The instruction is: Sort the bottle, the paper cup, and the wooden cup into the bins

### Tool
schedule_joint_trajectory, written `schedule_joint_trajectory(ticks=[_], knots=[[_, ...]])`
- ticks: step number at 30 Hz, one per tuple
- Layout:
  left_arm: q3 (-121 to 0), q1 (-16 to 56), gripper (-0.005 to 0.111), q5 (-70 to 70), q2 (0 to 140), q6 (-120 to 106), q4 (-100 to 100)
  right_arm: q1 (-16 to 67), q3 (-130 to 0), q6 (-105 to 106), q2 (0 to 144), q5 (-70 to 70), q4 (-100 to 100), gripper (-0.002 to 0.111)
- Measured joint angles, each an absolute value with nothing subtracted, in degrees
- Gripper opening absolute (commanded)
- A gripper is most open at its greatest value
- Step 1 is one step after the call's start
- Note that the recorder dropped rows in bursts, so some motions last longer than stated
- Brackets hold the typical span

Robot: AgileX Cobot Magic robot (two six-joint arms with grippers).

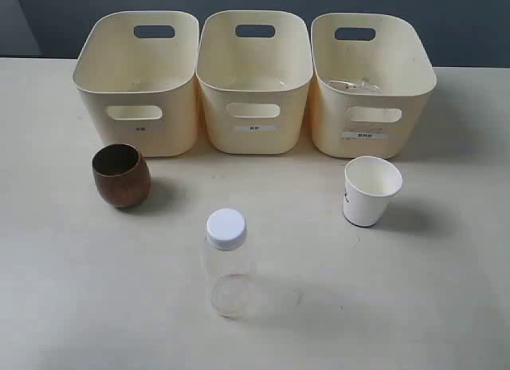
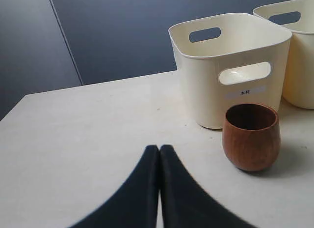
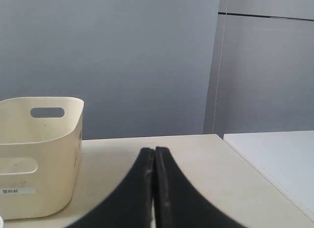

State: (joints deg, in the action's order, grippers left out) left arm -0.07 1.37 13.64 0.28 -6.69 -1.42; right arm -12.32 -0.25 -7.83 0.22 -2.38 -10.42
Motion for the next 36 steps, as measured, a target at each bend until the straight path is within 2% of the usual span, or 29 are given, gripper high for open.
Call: schedule_joint_trajectory(ticks=[30, 33, 36], knots=[[-0.07, 1.37, 0.000, 13.64, 0.28, -6.69, -1.42, -12.32, -0.25, -8.47, 0.22, 0.00, -13.93, -0.001], [-0.07, 1.37, 0.000, 13.64, 0.28, -6.69, -1.42, -12.32, -0.14, -12.06, 0.22, 2.90, -8.61, -0.001], [-0.07, 1.37, 0.000, 13.64, 0.28, -6.69, -1.42, -12.32, -0.14, -15.75, 0.22, 5.79, 5.16, -0.001]])
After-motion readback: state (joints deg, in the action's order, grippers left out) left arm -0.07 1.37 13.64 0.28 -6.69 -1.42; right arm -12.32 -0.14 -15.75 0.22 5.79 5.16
